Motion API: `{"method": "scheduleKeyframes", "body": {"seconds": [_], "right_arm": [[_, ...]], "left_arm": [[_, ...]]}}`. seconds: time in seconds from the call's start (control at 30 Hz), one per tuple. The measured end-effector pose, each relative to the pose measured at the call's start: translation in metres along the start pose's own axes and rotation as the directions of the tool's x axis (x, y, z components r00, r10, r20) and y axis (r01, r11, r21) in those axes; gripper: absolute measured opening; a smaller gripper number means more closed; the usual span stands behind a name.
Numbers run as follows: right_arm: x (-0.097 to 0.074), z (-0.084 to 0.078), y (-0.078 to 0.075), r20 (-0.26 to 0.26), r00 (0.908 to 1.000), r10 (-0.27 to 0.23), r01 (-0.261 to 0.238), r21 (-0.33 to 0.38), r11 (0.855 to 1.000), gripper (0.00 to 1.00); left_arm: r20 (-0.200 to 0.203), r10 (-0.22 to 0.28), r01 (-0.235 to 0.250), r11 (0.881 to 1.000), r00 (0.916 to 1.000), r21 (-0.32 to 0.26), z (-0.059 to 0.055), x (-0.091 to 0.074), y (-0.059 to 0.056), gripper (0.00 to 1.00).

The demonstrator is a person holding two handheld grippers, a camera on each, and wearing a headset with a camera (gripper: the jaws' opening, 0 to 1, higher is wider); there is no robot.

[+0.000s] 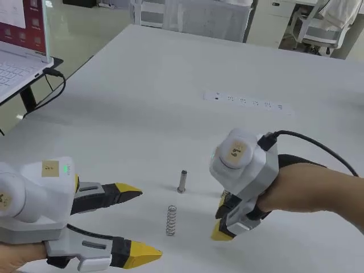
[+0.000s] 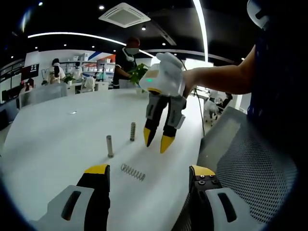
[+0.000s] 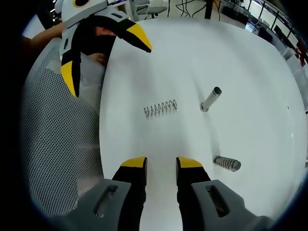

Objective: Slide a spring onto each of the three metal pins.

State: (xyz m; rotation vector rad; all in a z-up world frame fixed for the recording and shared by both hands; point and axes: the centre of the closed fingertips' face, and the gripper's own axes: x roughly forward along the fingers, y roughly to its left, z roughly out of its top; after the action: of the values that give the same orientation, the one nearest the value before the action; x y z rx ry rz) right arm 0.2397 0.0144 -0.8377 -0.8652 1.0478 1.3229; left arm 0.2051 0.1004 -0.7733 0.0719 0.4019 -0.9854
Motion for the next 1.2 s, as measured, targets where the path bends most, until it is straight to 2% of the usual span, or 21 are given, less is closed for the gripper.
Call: {"method": "scheduleKeyframes", "body": {"seconds": [0.17, 0.4, 0.6, 0.7, 0.83, 0.9, 1.0, 1.13, 1.2], "right_arm": [[0.002, 0.014, 0.006, 0.033, 0.9994, 0.012, -0.012, 0.005, 1.0, 0.23], [0.011, 0.028, 0.015, 0.044, 0.9984, 0.035, -0.035, -0.001, 0.999, 0.27], [0.018, 0.045, 0.019, 0.071, 0.9967, 0.04, -0.043, 0.043, 0.998, 0.31], [0.022, 0.049, 0.02, 0.065, 0.9973, 0.036, -0.04, 0.058, 0.998, 0.31], [0.028, 0.052, 0.015, 0.057, 0.9983, 0.011, -0.018, 0.112, 0.994, 0.32], [0.031, 0.055, 0.014, 0.065, 0.9979, 0.002, -0.011, 0.146, 0.989, 0.33], [0.035, 0.059, 0.014, 0.075, 0.9972, 0.002, -0.019, 0.222, 0.975, 0.35], [0.039, 0.059, 0.01, 0.062, 0.9978, -0.025, 0.008, 0.25, 0.968, 0.36], [0.04, 0.06, 0.008, 0.065, 0.9972, -0.038, 0.017, 0.295, 0.955, 0.36]], "left_arm": [[0.001, -0.001, 0.001, 1.0, 1.0, 0.0, 0.0, 0.0, 0.0, 0.62], [0.003, 0.0, 0.0, 1.0, 1.0, -0.001, 0.0, 0.0, 0.0, 0.62], [0.003, 0.007, -0.007, 1.0, 1.0, -0.004, -0.002, -0.003, 0.001, 0.62], [0.003, 0.009, -0.009, 1.0, 1.0, -0.004, -0.003, -0.004, 0.001, 0.62], [0.003, 0.012, -0.012, 1.0, 0.9999, -0.004, -0.004, -0.006, 0.002, 0.61], [0.005, 0.014, -0.014, 1.0, 0.9999, -0.003, -0.003, -0.006, 0.003, 0.61], [0.004, 0.014, -0.014, 1.0, 0.9999, -0.003, -0.004, -0.007, 0.003, 0.61], [0.003, 0.013, -0.013, 1.0, 0.9999, -0.002, -0.004, -0.007, 0.003, 0.61], [0.002, 0.014, -0.014, 1.0, 0.9999, -0.001, -0.004, -0.008, 0.003, 0.61]]}}
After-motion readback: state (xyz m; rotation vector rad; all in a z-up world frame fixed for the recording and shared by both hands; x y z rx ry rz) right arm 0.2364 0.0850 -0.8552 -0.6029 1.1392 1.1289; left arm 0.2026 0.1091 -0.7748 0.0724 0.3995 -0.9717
